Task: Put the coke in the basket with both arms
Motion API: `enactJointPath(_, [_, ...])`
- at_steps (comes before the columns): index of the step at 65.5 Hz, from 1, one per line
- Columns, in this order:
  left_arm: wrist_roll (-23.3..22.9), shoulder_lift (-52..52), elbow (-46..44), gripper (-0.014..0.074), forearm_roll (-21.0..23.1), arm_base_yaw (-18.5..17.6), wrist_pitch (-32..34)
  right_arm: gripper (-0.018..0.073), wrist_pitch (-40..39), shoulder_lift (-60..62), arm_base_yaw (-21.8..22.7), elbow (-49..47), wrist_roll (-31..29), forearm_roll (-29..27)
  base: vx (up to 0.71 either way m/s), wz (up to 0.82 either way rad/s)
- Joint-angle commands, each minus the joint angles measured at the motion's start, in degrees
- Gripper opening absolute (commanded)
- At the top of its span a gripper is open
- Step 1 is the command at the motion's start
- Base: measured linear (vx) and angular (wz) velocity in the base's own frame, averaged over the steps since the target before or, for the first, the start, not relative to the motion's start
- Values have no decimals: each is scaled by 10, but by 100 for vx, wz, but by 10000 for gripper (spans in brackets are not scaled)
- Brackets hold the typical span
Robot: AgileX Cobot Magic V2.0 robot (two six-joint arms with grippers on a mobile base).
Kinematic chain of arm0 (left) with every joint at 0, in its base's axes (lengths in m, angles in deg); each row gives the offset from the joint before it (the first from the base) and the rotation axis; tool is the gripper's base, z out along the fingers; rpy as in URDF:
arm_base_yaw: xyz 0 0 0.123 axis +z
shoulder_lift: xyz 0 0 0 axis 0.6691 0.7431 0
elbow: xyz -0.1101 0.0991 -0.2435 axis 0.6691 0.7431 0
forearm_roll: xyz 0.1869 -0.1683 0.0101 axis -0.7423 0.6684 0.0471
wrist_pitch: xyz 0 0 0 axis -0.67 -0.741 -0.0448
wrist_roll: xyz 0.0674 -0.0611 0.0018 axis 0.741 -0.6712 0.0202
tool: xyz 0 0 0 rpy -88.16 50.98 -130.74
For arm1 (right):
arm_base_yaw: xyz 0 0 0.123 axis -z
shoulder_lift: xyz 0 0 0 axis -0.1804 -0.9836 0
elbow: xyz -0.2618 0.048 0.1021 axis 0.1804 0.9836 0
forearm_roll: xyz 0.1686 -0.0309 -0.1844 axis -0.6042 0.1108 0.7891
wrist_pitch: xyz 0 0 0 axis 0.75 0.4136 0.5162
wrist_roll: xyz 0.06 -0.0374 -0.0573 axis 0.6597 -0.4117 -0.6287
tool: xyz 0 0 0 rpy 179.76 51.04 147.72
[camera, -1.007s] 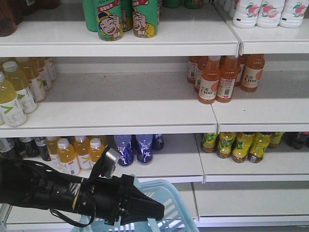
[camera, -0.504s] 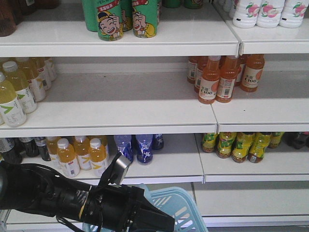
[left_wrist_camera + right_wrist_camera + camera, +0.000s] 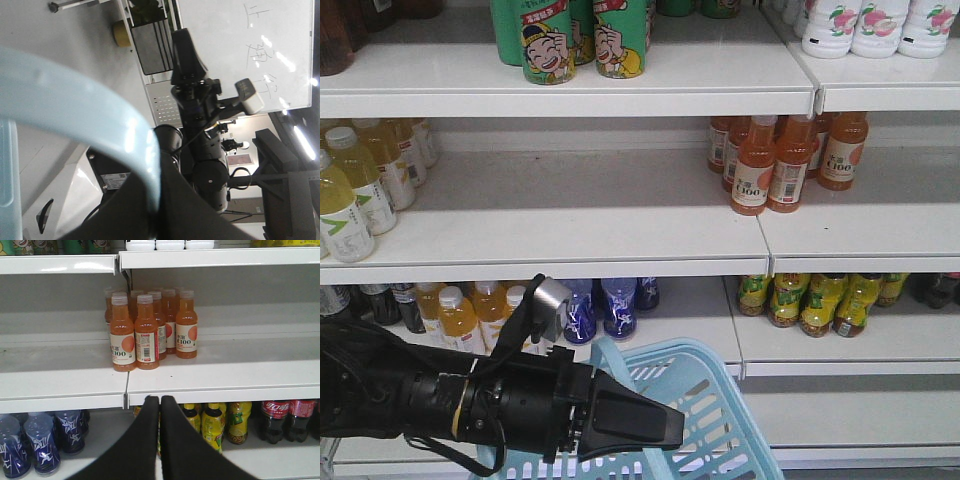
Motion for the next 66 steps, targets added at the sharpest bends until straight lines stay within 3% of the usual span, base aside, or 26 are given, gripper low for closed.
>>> enactJointPath(1, [-3, -31, -11, -8, 38, -3, 132, -4, -44, 11, 4, 9, -1, 6, 0, 0])
enactJointPath(66, [-3, -29, -11, -8, 29, -3, 132, -4, -44, 11, 4, 9, -1, 6, 0, 0])
